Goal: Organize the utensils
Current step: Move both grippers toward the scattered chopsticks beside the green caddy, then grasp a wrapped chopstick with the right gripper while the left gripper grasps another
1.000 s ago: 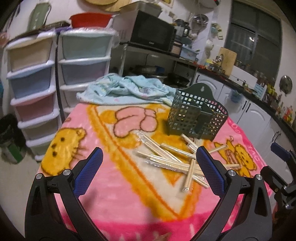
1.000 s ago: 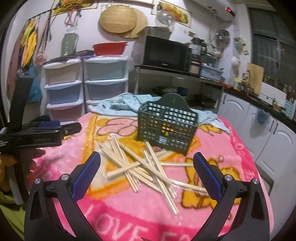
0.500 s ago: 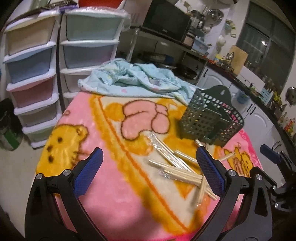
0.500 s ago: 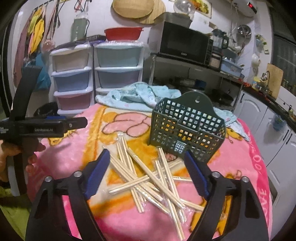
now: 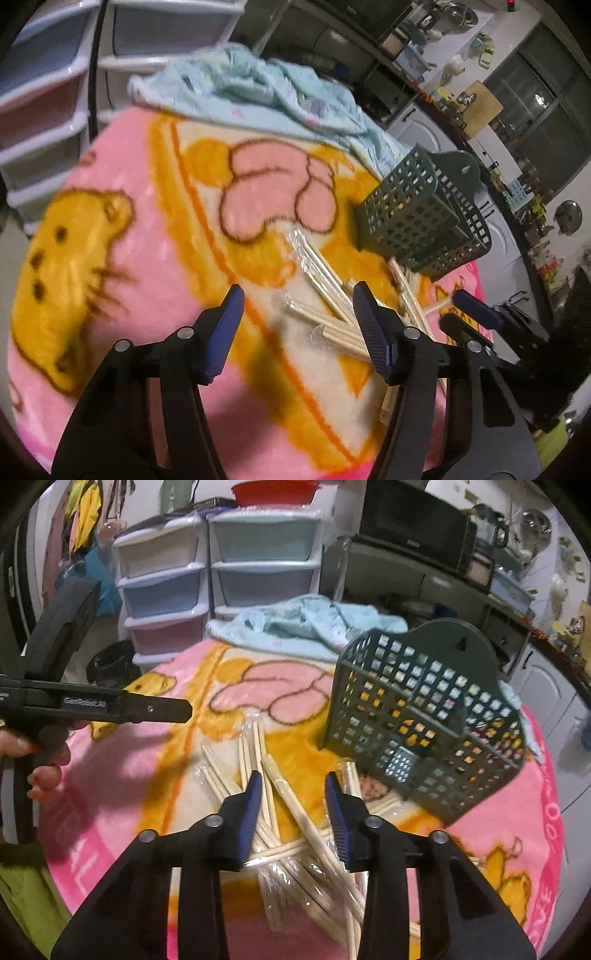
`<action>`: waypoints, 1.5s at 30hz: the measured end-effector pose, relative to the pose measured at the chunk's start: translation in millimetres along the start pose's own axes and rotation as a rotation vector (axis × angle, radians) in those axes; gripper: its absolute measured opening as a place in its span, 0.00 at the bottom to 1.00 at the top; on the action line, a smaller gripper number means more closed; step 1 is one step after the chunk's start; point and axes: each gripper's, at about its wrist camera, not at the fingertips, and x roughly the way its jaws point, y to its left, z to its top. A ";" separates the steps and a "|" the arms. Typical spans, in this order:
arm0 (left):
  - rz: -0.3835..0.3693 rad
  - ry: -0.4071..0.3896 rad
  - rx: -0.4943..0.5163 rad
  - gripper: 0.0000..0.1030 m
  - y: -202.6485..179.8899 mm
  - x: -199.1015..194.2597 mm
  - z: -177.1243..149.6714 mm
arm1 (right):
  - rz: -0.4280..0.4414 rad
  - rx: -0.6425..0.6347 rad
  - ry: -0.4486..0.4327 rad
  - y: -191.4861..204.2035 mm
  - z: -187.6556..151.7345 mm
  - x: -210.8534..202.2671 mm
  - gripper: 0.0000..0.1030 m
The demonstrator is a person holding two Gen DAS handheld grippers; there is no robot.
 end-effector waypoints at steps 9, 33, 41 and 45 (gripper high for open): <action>-0.046 0.110 -0.087 0.38 13.3 29.2 -6.1 | 0.086 -0.038 0.104 -1.8 3.4 40.7 0.28; -0.055 0.120 -0.134 0.06 23.7 48.3 6.6 | 0.214 -0.045 0.215 -4.5 15.1 88.4 0.12; -0.105 0.037 -0.056 0.04 1.7 21.4 15.2 | 0.175 -0.045 0.151 -6.8 21.5 66.0 0.12; -0.127 -0.029 0.028 0.04 -24.0 -0.7 23.4 | 0.139 -0.030 0.096 -11.0 26.7 45.0 0.11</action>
